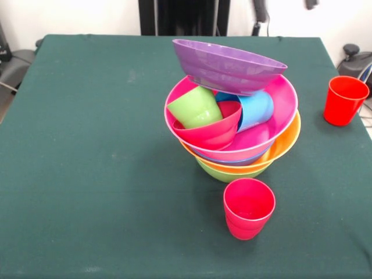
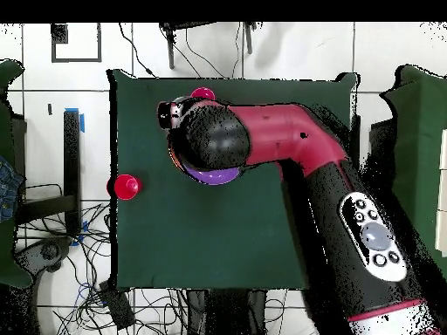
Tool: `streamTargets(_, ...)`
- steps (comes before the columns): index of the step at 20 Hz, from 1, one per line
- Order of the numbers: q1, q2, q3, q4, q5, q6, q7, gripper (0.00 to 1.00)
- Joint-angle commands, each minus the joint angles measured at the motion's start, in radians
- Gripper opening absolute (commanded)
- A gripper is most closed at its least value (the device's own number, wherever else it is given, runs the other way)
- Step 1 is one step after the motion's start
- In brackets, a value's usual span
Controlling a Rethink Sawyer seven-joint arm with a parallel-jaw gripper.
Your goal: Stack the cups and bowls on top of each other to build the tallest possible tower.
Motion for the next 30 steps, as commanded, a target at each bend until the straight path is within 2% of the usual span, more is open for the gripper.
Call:
streamTargets(1, 0.1, 0.008, -0.102, 0.016, -0.054, -0.114, 0.149, 1.0)
streamTargets(3, 0.11, 0.013, -0.083, 0.013, -0.081, -0.161, 0.113, 1.0)
streamTargets(5, 0.131, 0.015, -0.1, 0.003, -0.1, -0.181, 0.114, 1.0)
streamTargets(12, 0.17, 0.011, -0.131, 0.013, -0.163, -0.17, 0.052, 1.0)
streamTargets(14, 0.177, 0.005, -0.148, 0.031, -0.178, -0.143, 0.04, 1.0)
streamTargets(17, 0.191, -0.005, -0.19, 0.065, -0.165, -0.1, 0.087, 1.0)
streamTargets(21, 0.2, -0.006, -0.214, 0.094, -0.156, 0.034, 0.052, 1.0)
streamTargets(26, 0.214, 0.005, -0.237, 0.109, -0.15, 0.066, 0.055, 1.0)
streamTargets(30, 0.235, 0.011, -0.265, 0.106, -0.128, 0.088, 0.106, 1.0)
